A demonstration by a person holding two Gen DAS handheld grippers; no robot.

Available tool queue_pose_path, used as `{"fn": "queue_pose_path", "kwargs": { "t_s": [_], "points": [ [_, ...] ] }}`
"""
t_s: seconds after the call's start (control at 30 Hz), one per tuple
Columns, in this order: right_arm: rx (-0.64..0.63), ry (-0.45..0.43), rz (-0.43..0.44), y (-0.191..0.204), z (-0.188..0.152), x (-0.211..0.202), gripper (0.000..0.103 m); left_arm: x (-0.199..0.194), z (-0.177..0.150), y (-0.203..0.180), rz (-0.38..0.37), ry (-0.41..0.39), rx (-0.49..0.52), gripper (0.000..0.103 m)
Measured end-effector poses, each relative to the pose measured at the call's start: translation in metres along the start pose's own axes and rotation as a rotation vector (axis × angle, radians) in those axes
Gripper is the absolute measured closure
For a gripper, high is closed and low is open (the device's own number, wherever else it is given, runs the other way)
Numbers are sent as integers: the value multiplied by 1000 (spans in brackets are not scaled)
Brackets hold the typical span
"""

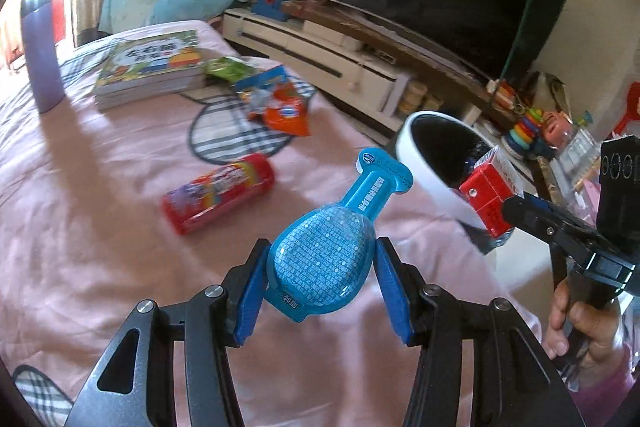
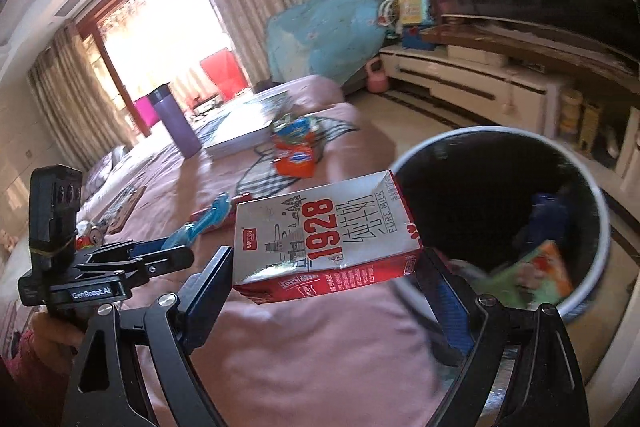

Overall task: Collect trash
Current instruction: 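Carry both items over the bin and open both tools to drop them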

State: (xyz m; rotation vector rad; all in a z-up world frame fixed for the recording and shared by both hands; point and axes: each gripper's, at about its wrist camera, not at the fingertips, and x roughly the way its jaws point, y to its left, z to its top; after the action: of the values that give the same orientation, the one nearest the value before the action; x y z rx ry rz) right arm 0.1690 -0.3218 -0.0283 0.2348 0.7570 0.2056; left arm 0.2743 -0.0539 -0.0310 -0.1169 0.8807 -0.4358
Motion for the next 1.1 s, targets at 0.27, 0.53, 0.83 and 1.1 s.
{"fn": "queue_pose_path", "kwargs": {
  "t_s": [0.27,0.53,0.83,1.1],
  "points": [
    [46,-33,-69,-41,-1,-27,12,21,11,-33,-35,9,36,52],
    [76,-47,-115,-70,4,-35,12,38,27,-59,-56,11,62,52],
    [84,-32,-141,-93,10,-29,12,65,47,-85,-65,25,101,52],
    [68,-24,-157,-102,16,-30,12,89,62,-101,-65,36,117,52]
  ]
}}
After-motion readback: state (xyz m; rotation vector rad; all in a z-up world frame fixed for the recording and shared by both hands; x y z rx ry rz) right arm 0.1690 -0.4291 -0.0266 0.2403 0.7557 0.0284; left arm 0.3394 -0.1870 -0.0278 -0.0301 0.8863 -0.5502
